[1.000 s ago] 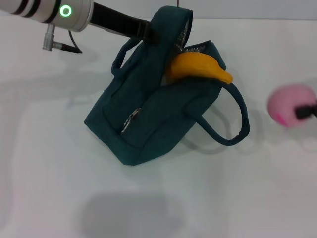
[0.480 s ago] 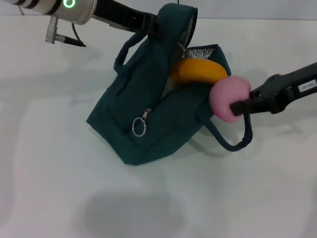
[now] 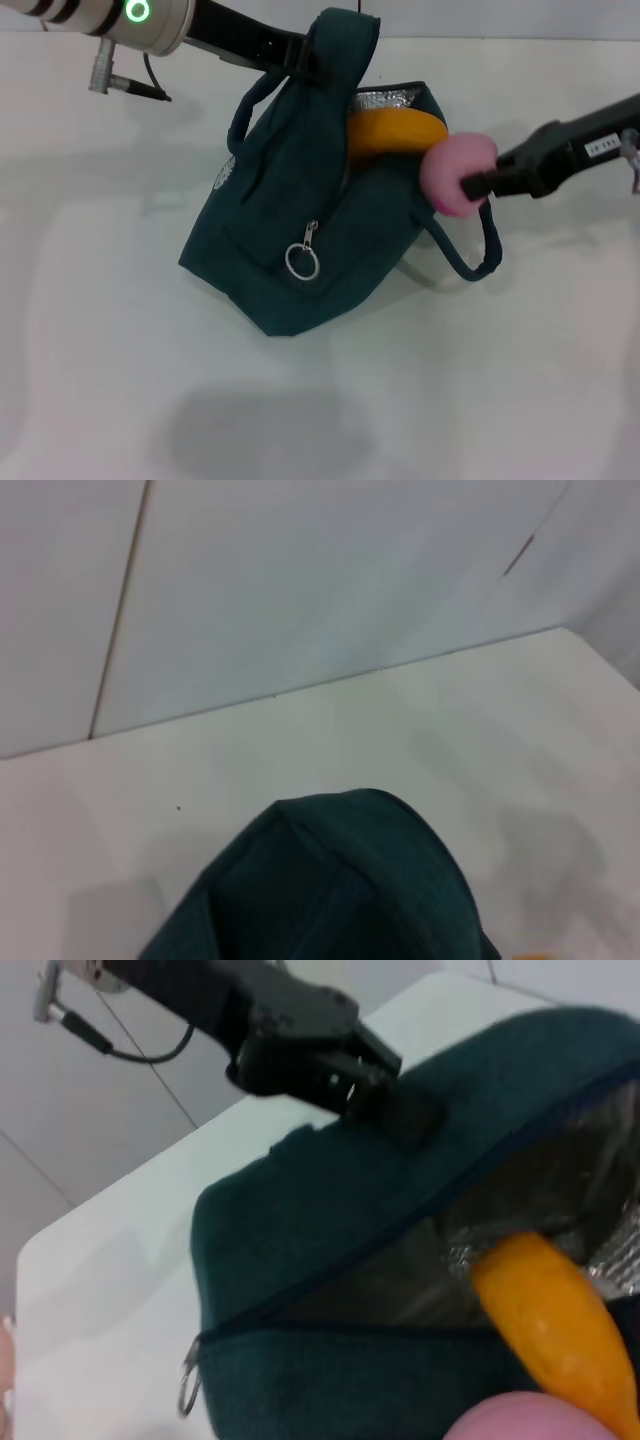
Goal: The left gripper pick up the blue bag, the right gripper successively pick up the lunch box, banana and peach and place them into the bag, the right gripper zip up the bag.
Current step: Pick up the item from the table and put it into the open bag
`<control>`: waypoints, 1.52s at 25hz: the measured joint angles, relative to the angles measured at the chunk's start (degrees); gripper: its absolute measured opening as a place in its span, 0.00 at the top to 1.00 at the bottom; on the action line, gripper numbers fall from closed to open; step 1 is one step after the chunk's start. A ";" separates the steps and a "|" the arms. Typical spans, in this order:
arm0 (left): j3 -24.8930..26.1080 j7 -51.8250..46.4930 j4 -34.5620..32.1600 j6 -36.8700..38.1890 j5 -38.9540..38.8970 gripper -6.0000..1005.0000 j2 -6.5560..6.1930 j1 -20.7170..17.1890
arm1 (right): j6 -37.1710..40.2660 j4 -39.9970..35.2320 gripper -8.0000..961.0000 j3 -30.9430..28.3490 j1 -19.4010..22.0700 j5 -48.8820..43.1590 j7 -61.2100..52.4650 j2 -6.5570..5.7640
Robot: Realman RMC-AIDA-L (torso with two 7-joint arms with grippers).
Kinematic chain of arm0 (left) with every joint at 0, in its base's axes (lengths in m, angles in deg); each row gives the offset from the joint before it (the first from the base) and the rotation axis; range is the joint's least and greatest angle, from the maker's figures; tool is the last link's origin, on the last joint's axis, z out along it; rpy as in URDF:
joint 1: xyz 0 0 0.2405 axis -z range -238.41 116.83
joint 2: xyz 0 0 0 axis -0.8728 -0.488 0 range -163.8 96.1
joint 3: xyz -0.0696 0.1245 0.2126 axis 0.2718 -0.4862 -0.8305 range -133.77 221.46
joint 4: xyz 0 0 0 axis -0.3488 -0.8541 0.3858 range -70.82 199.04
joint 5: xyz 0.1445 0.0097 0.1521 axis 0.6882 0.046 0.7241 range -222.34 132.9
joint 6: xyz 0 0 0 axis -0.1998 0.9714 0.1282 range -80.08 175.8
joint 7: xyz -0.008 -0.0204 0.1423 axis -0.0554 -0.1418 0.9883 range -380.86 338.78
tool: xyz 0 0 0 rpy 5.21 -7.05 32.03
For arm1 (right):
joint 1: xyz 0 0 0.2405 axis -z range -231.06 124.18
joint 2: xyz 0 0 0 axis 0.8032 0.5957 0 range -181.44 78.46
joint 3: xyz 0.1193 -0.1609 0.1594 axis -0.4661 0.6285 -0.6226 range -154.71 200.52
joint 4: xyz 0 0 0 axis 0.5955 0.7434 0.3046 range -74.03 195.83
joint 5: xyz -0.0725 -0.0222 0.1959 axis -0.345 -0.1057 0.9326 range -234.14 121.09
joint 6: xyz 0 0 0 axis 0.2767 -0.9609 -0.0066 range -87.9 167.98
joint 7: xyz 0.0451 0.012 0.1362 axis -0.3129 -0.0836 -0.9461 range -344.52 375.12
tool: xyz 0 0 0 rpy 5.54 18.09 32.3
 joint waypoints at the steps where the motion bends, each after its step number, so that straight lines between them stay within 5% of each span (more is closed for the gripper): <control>1: 0.00 0.00 0.00 0.24 0.00 0.96 0.03 0.06 | -0.50 -1.03 0.96 0.03 -0.03 0.12 0.16 0.39; 7: -0.13 0.00 -0.05 1.79 0.00 0.96 0.34 0.48 | -3.56 -5.26 0.96 0.97 0.18 0.97 2.92 2.81; 14: -0.28 0.01 -0.27 2.18 0.00 0.96 0.43 0.84 | -9.00 -5.45 0.96 6.84 0.02 4.92 4.82 3.00; 25: -0.09 -0.01 -0.36 2.90 -1.48 0.96 0.28 1.26 | -10.69 -5.29 0.96 7.47 0.50 12.21 12.20 3.04; 38: -0.05 -0.39 -0.26 2.89 -2.04 0.96 0.27 1.54 | -15.48 3.46 0.96 14.09 -0.93 7.86 11.22 2.68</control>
